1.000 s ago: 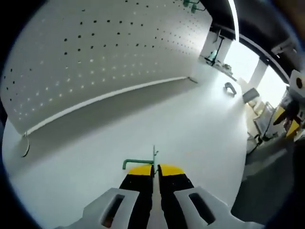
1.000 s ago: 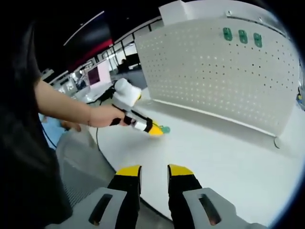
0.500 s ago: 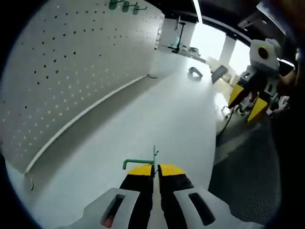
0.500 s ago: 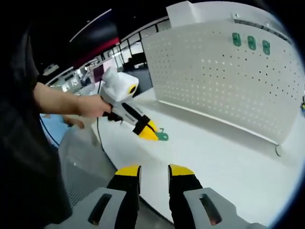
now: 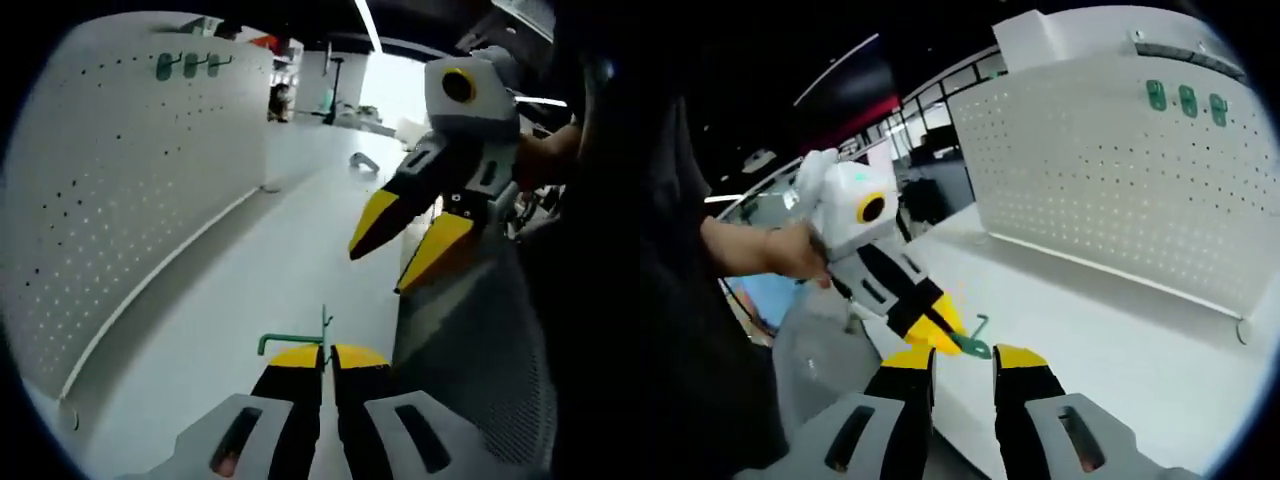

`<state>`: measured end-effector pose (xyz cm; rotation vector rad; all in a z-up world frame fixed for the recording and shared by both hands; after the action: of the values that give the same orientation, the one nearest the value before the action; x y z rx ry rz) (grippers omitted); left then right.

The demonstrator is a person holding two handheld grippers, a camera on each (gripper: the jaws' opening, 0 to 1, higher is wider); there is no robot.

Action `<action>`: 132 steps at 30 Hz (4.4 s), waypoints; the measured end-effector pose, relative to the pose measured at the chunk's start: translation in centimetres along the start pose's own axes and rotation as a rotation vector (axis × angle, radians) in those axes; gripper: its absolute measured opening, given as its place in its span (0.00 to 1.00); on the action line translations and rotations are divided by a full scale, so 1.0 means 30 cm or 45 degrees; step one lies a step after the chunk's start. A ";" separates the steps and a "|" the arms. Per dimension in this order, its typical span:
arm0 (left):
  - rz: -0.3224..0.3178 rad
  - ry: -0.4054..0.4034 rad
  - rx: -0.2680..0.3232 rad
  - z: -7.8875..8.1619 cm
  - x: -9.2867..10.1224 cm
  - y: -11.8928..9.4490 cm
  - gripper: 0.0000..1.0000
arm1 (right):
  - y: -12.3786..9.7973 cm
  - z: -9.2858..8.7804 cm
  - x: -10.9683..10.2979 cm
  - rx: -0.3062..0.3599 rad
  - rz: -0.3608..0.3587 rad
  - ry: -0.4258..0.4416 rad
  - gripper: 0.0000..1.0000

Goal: Insert the hook assembly into the mounting plate slot until the hook locks in place.

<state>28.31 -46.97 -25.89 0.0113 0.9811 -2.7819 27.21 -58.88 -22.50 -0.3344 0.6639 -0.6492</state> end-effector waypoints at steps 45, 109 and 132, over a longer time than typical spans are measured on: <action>-0.050 0.289 0.118 0.123 0.084 -0.050 0.05 | 0.083 0.020 0.035 -0.242 0.412 0.940 0.00; 0.438 -0.545 0.195 0.154 -0.071 -0.066 0.32 | 0.103 0.198 -0.046 0.358 0.055 0.164 0.01; 0.367 -0.410 -0.002 0.016 -0.086 -0.070 0.32 | 0.042 0.241 -0.028 0.016 0.163 0.217 0.08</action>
<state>30.50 -45.22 -24.02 -0.2650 0.8268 -2.4219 32.04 -56.77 -17.32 -0.2240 0.8367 -0.5634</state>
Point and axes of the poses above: the point that each gripper's makers call its tool centre point, and the gripper's own axes: y roughly forward along the fingers, x roughly to its right, z roughly out of its top, the point moved 7 cm from there along -y, roughly backward along the fingers, and after that the axes turned 15 degrees about y, right-handed, at the moved point
